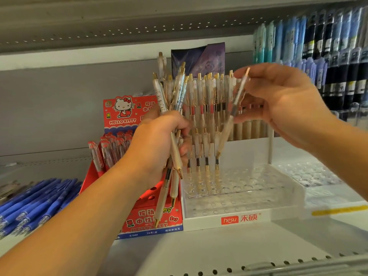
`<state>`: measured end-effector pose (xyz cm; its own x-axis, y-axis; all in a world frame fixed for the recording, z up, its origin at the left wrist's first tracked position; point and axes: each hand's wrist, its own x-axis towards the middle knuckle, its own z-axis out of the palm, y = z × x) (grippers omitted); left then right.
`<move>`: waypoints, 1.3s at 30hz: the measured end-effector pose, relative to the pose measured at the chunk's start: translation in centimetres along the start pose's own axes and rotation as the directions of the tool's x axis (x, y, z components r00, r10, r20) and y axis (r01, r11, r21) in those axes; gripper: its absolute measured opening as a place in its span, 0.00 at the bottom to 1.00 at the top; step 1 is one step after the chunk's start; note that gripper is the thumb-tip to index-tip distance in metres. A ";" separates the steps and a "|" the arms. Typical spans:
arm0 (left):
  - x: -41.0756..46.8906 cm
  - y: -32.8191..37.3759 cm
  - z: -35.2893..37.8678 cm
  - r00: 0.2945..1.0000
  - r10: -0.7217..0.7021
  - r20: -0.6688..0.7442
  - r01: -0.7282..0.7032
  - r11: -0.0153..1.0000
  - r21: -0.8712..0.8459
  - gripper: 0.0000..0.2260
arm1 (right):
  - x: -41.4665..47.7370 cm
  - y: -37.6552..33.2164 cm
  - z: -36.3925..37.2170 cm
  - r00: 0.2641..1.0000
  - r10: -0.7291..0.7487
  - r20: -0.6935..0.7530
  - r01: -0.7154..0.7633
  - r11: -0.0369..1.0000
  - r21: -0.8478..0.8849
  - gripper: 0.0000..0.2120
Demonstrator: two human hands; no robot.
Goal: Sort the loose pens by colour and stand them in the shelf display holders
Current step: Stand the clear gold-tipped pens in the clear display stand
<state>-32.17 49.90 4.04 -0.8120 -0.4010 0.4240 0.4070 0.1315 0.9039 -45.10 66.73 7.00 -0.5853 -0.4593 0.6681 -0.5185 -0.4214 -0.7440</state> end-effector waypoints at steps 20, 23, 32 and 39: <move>-0.3 0.2 0.2 0.999 0.003 -0.033 -0.003 1.000 -0.011 0.22 | -1.0 2.9 -0.6 0.966 0.030 0.256 0.115 0.837 -0.534 0.15; -0.5 0.3 0.3 1.000 -0.001 -0.005 0.001 1.000 -0.026 0.18 | -1.3 2.5 -0.6 0.946 -0.048 0.320 0.279 0.619 -0.734 0.13; -0.7 0.2 0.7 0.981 -0.024 0.194 0.027 1.000 -0.011 0.17 | -1.7 2.3 0.2 0.965 -0.168 0.202 0.262 0.658 -0.706 0.07; -0.6 0.0 1.2 0.994 0.010 0.108 -0.011 1.000 0.015 0.15 | -3.6 1.9 2.3 0.911 -0.077 0.404 0.204 0.937 -0.282 0.08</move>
<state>-32.19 51.25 3.90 -0.8484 -0.2996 0.4363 0.4100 0.1493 0.8998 -42.56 65.79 3.24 -0.2417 -0.7023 0.6696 -0.7815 -0.2682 -0.5633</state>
